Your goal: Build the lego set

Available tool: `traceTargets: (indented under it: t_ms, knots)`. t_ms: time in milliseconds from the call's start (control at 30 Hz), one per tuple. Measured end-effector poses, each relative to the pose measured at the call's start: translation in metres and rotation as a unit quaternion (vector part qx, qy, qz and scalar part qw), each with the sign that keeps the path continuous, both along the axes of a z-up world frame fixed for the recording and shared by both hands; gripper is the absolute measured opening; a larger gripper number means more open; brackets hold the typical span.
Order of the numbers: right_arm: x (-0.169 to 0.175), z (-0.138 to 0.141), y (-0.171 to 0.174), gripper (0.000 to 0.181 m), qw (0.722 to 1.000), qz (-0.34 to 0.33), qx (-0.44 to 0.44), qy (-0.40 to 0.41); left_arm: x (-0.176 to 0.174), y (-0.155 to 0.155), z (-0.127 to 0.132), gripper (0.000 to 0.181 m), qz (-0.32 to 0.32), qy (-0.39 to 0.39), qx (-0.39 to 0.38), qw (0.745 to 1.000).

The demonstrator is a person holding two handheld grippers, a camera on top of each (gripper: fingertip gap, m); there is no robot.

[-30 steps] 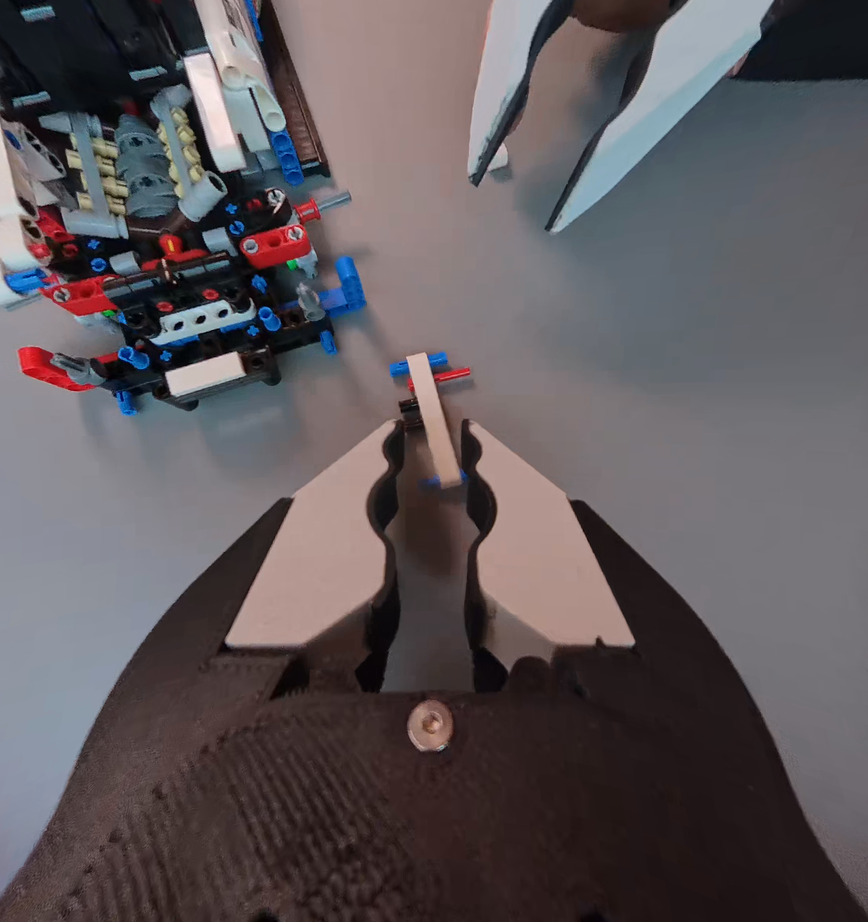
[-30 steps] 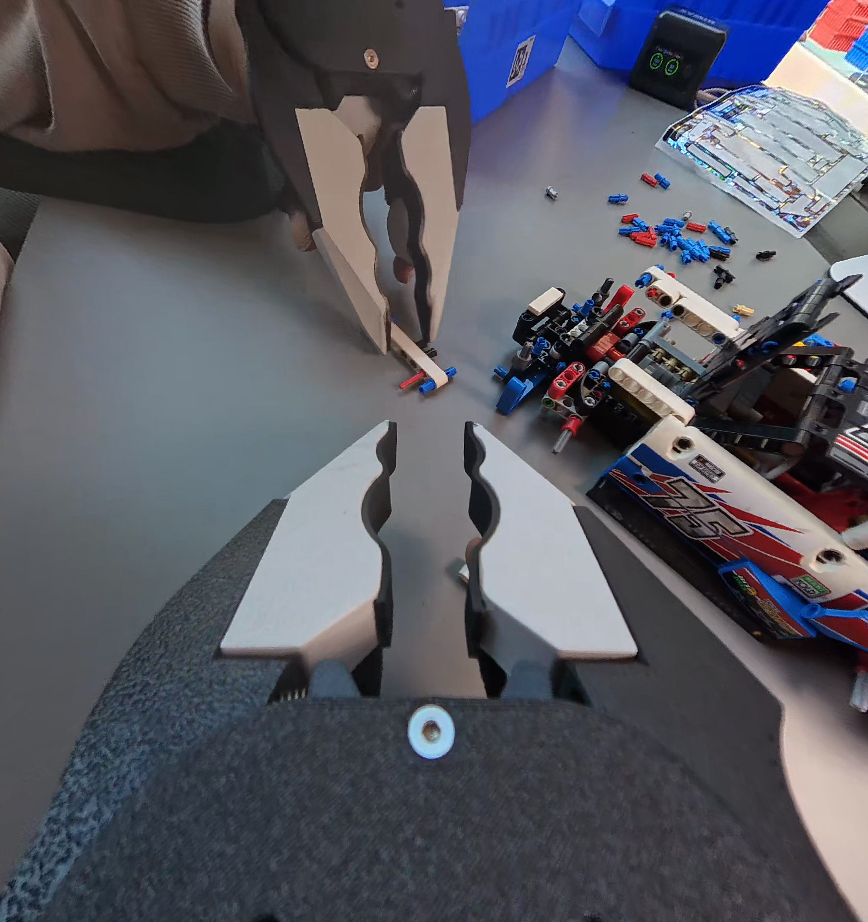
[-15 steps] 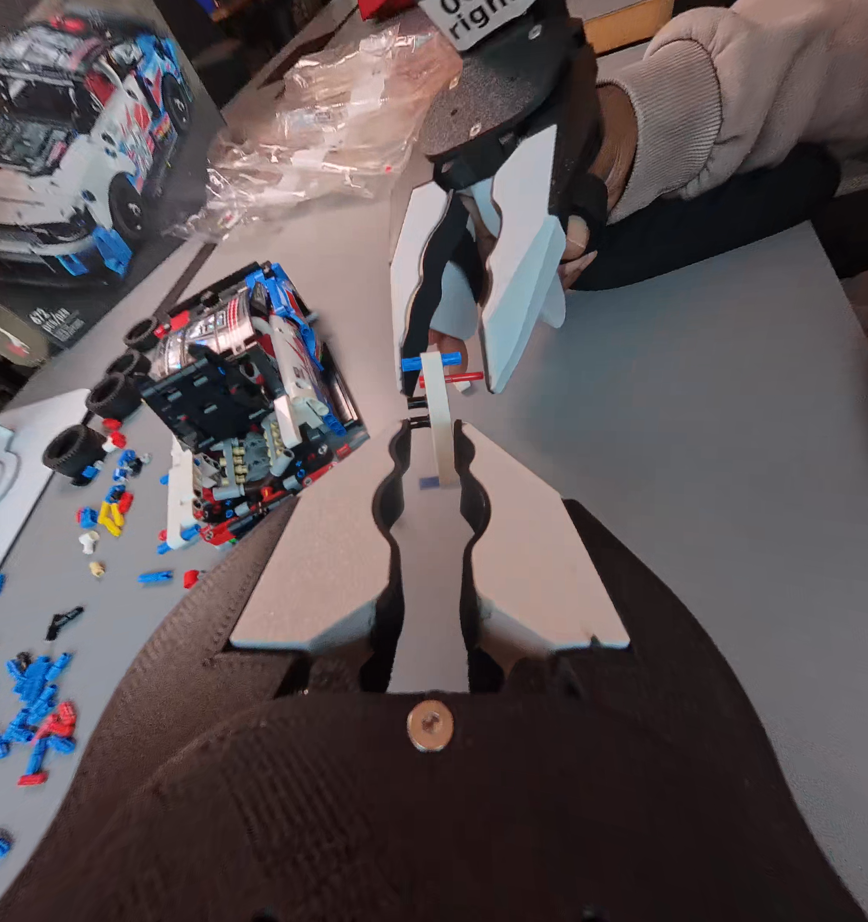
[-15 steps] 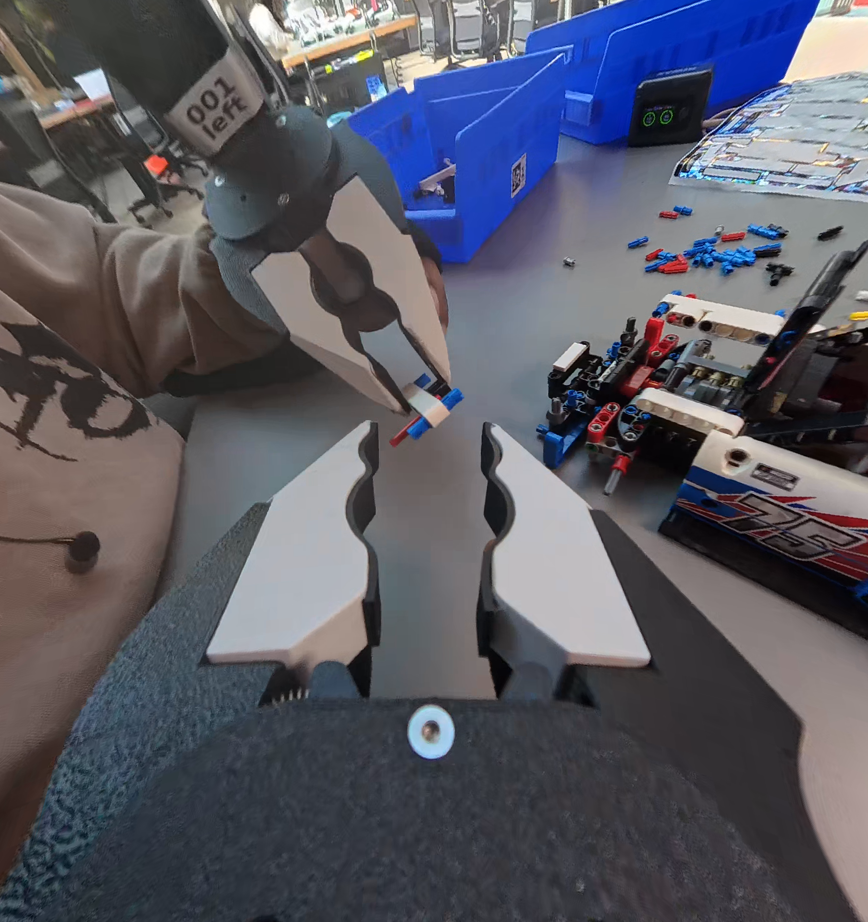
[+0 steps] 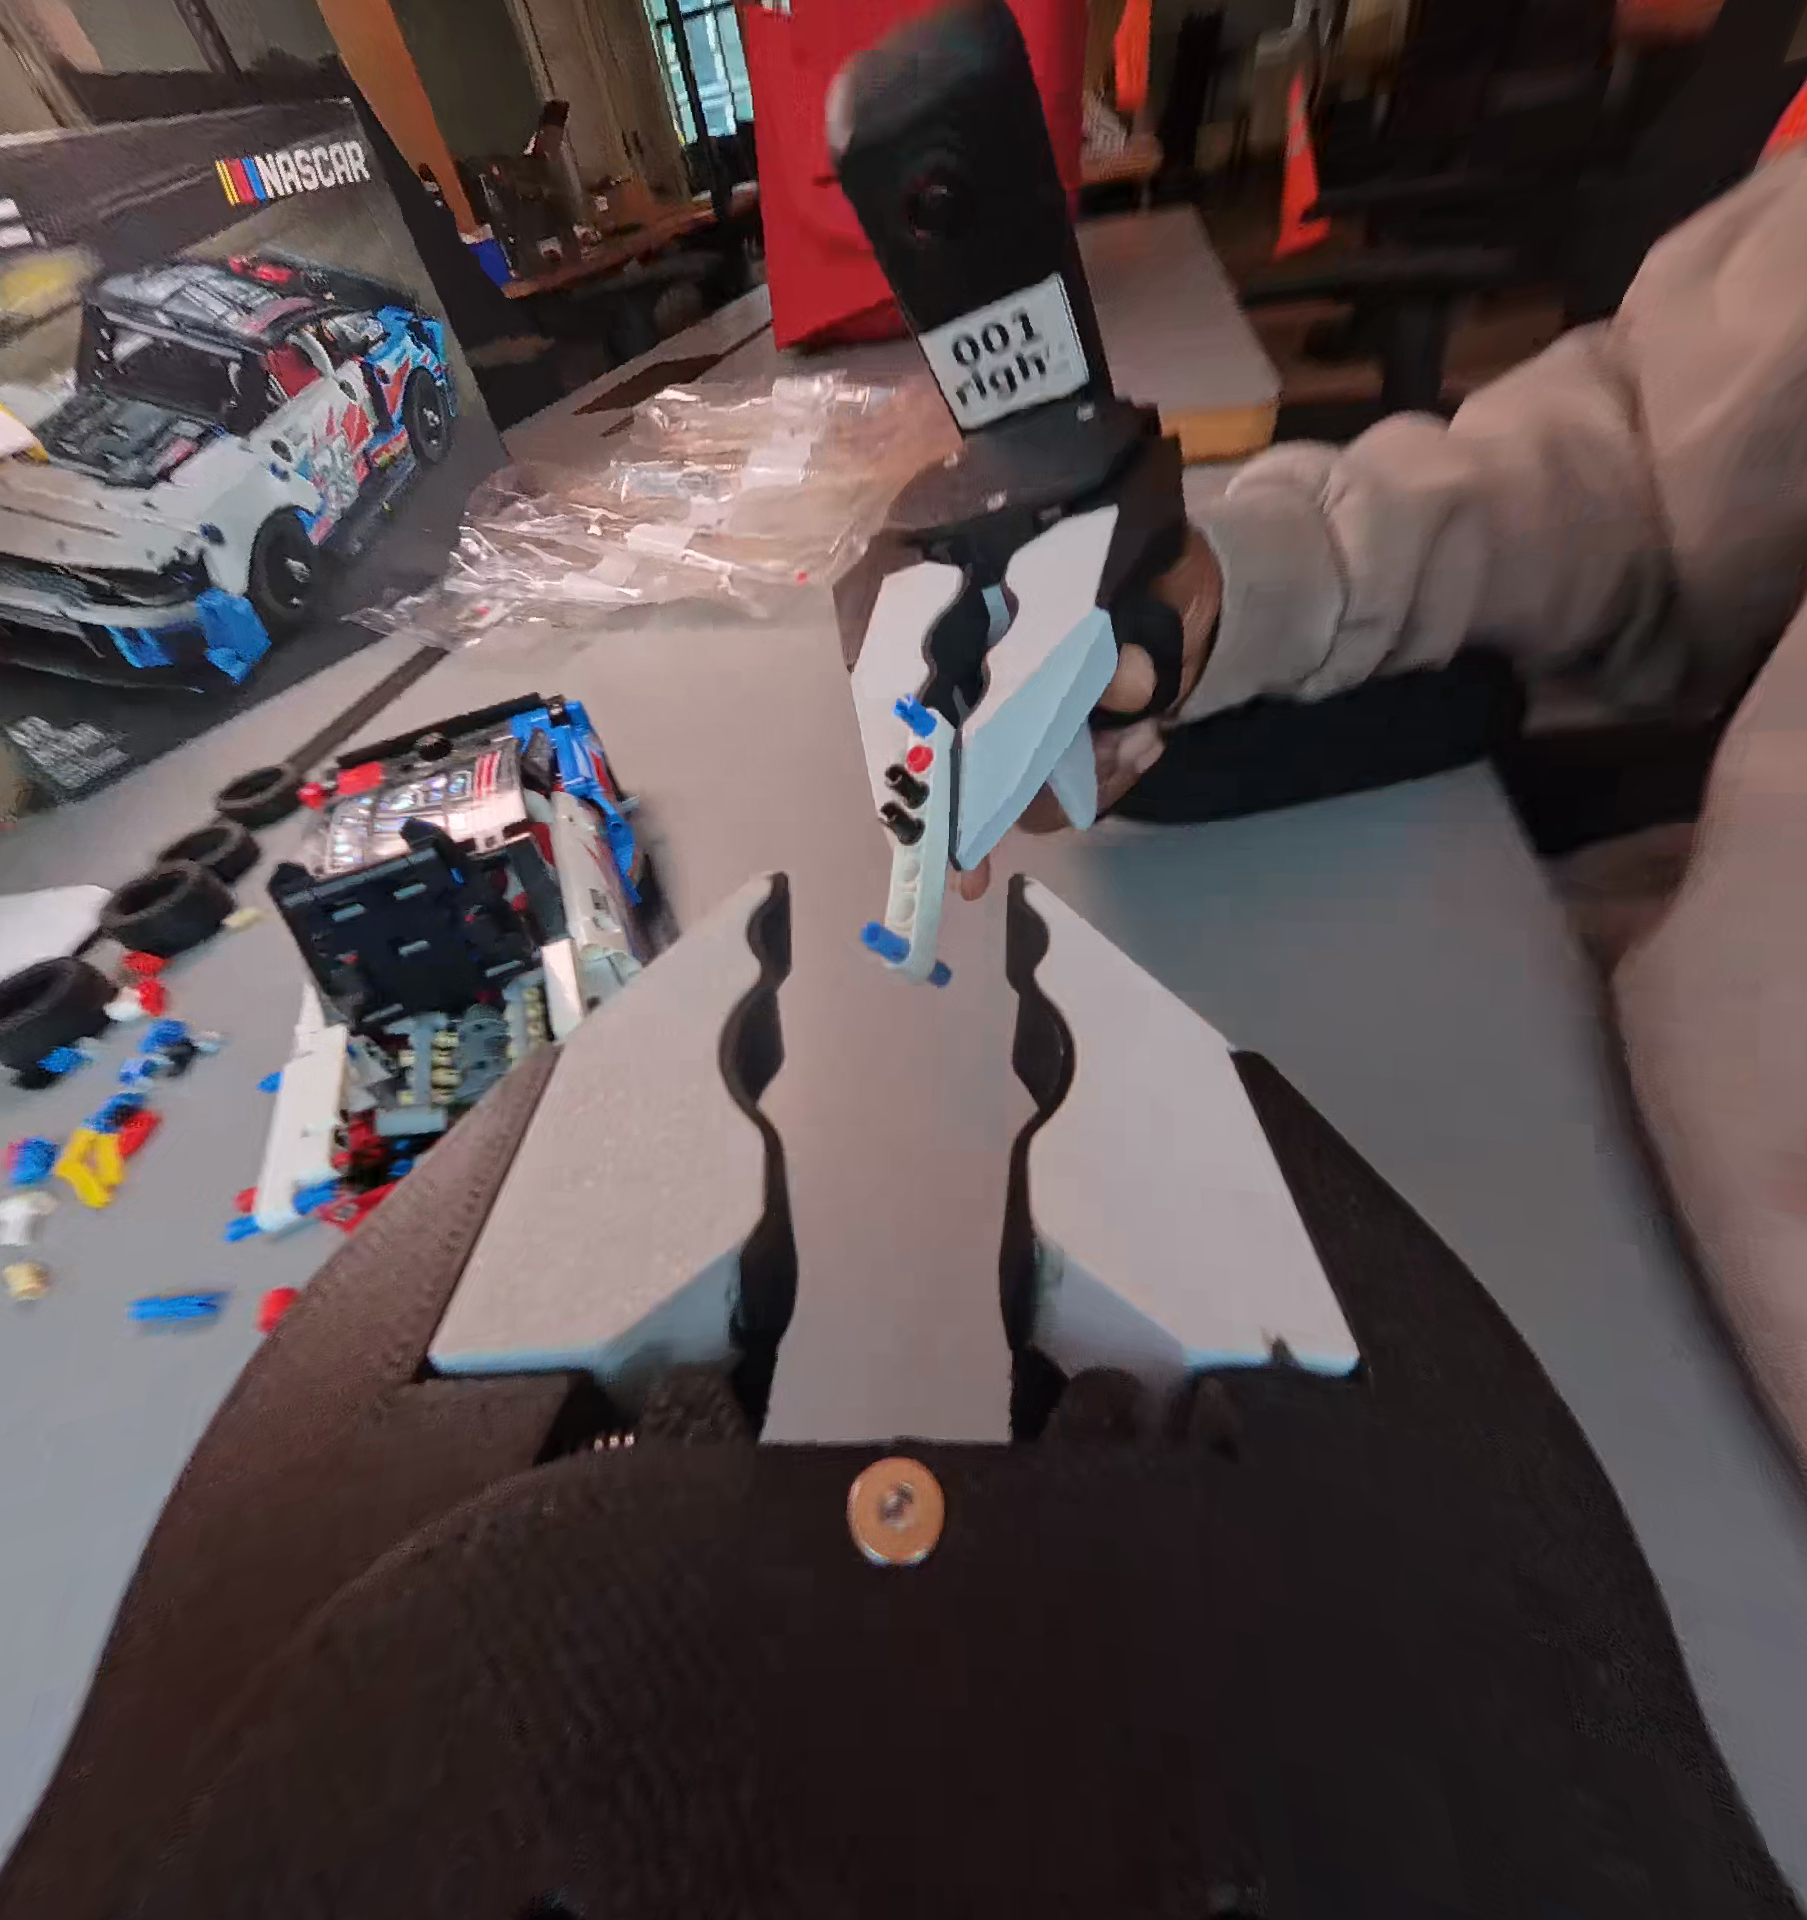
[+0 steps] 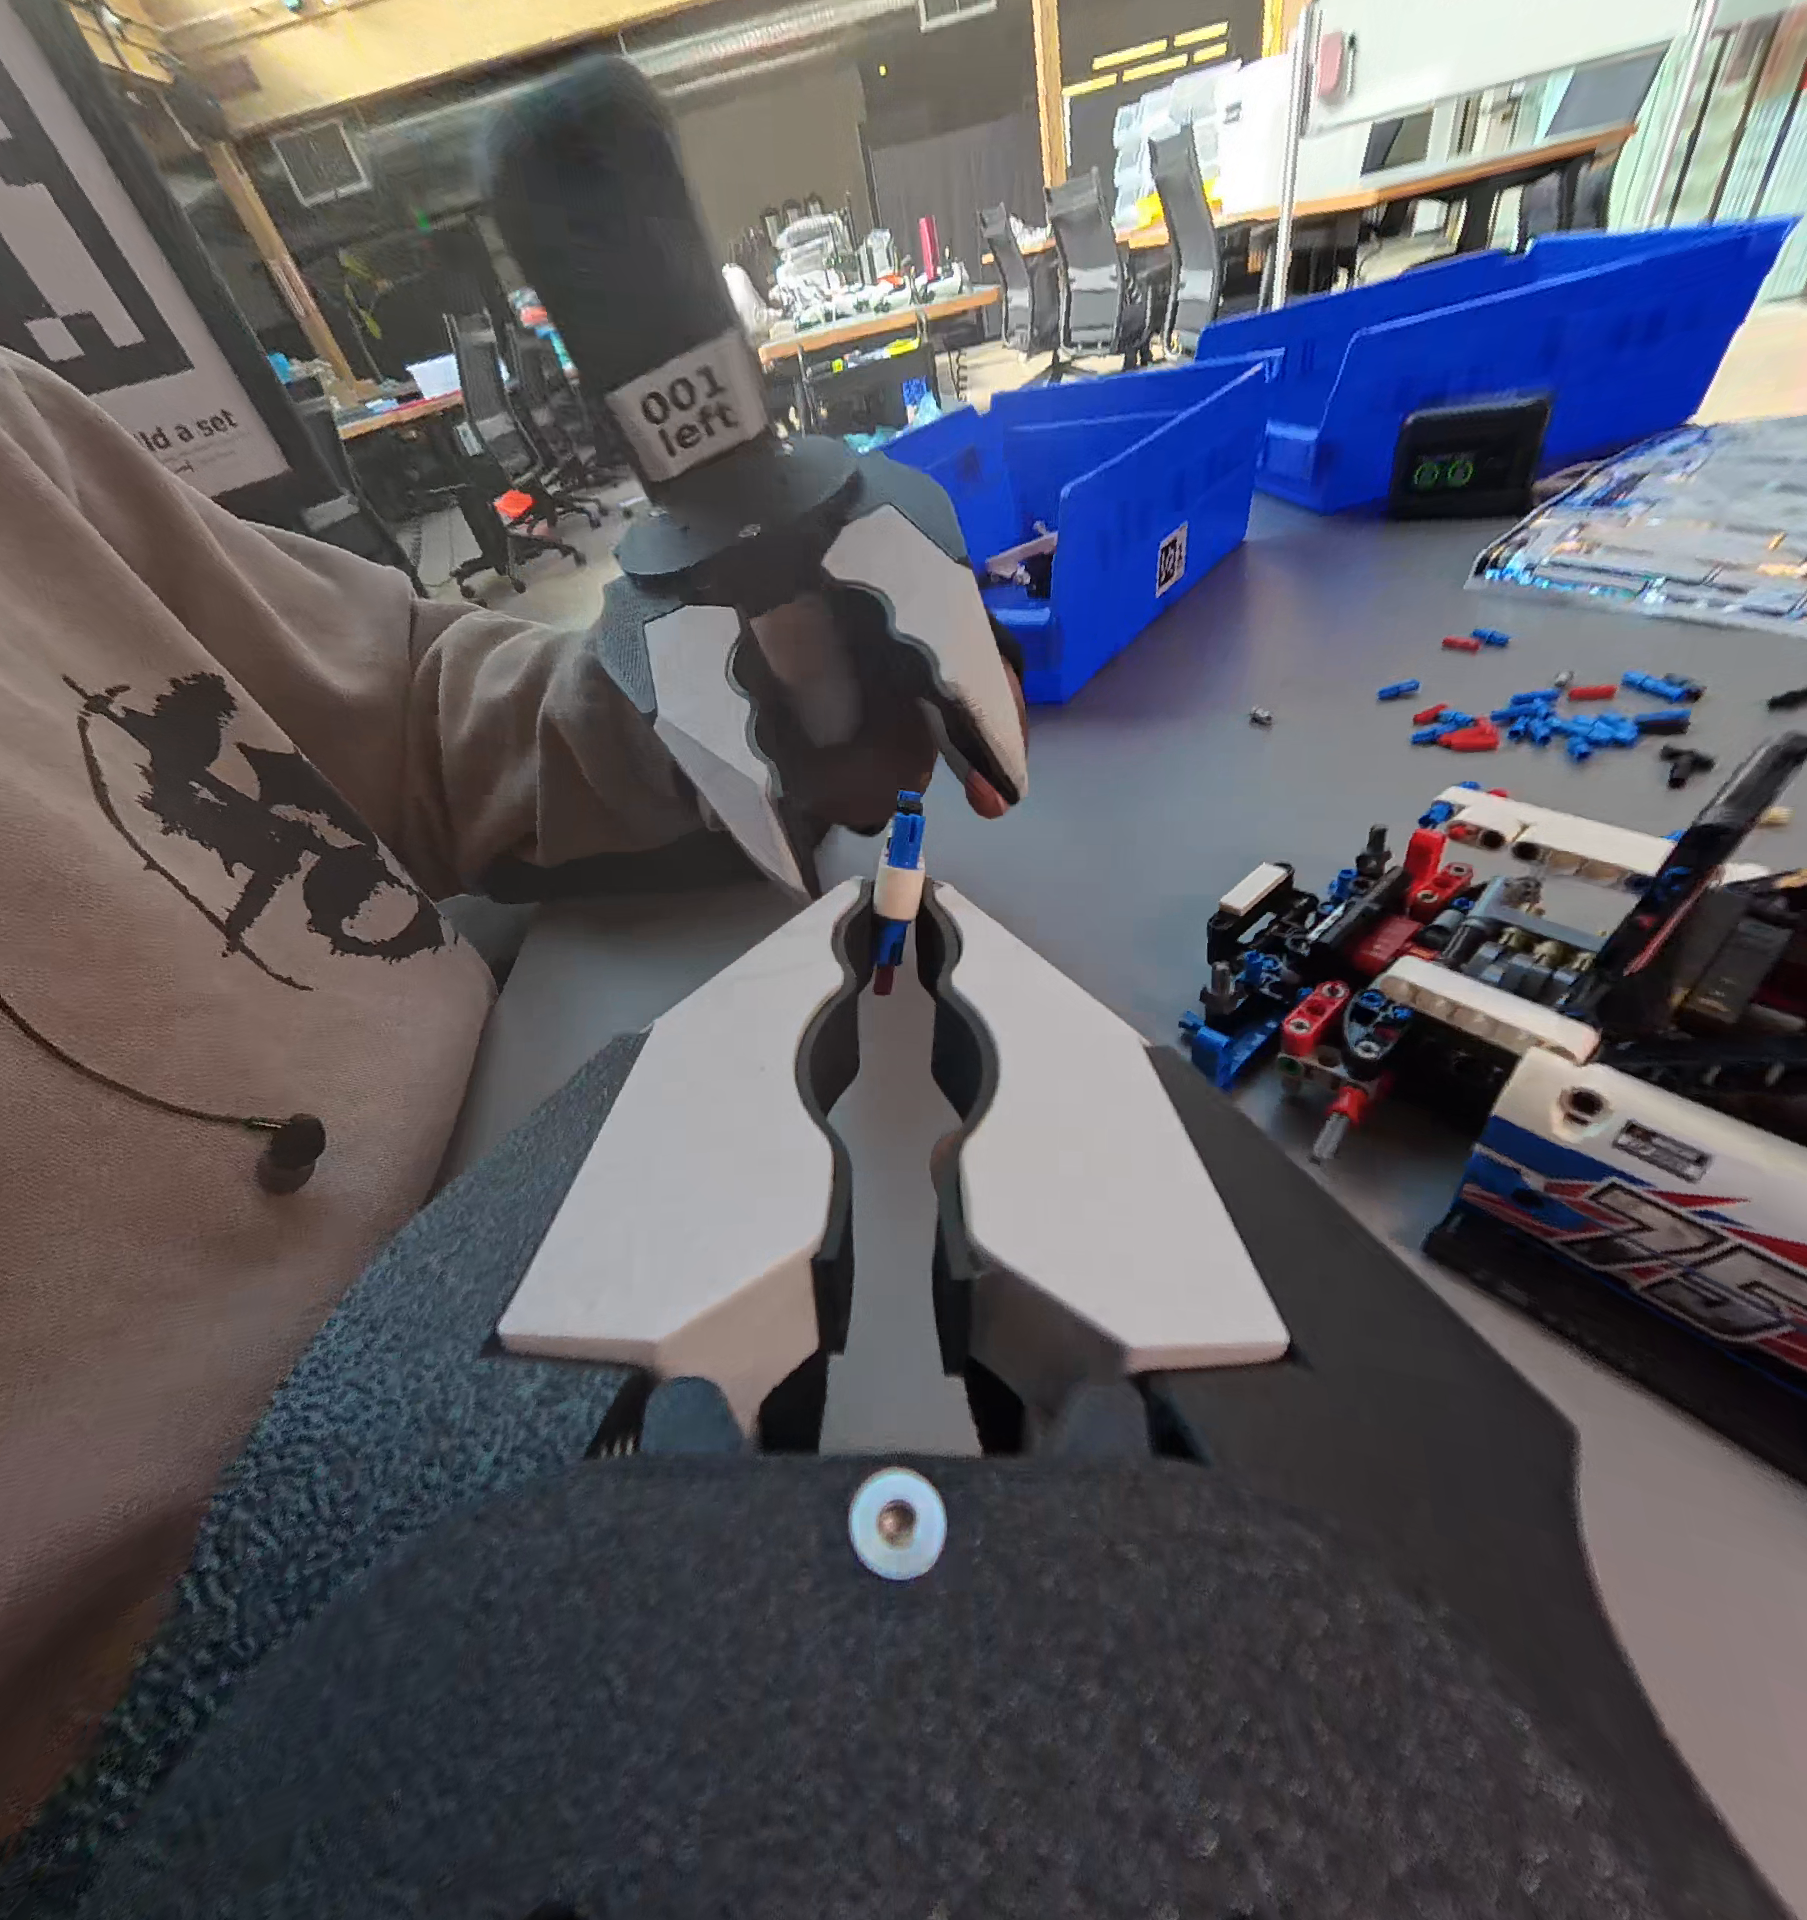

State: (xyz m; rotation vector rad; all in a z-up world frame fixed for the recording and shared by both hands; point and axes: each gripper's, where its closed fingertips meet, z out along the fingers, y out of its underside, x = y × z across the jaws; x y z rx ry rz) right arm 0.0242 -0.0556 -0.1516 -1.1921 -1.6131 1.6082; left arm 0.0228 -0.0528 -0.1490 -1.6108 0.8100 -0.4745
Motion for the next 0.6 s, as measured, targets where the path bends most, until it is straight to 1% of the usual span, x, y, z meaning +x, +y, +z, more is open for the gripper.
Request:
traceTargets:
  t_ms: [33,100,167,267,333,400,467,533,600]
  knots:
    - [0.001,0.007,0.002,0.005,1.0,-0.005,0.001,0.02,-0.002,0.0,0.006,0.042,-0.011,-0.056,-0.029,0.998]
    - [0.003,0.02,0.004,0.005,0.998,-0.012,-0.001,0.058,-0.006,0.001,0.012,0.044,-0.027,-0.137,-0.076,0.987]
    - [0.006,0.031,0.005,0.005,0.995,-0.017,0.006,0.096,-0.004,-0.001,0.011,0.046,-0.051,-0.181,-0.11,0.976]
    - [0.009,0.039,0.002,0.005,0.991,-0.021,0.028,0.13,0.01,-0.006,0.011,0.04,-0.078,-0.195,-0.121,0.97]
    - [0.01,0.04,-0.002,0.005,0.989,-0.018,0.04,0.139,0.016,-0.009,0.019,0.033,-0.088,-0.211,-0.106,0.968]
    - [0.008,0.035,-0.003,0.005,0.99,-0.02,0.054,0.131,0.018,-0.009,0.025,0.026,-0.092,-0.229,-0.102,0.964]
    - [0.006,0.03,-0.006,0.005,0.991,-0.012,0.048,0.122,0.015,-0.006,0.024,0.007,-0.081,-0.23,-0.101,0.965]
    - [0.003,0.023,-0.004,0.005,0.995,-0.012,0.035,0.096,0.011,-0.005,0.02,0.006,-0.077,-0.218,-0.106,0.967]
    - [0.001,0.009,-0.001,0.006,0.998,-0.008,0.041,0.053,0.008,-0.005,0.016,0.005,-0.076,-0.208,-0.122,0.967]
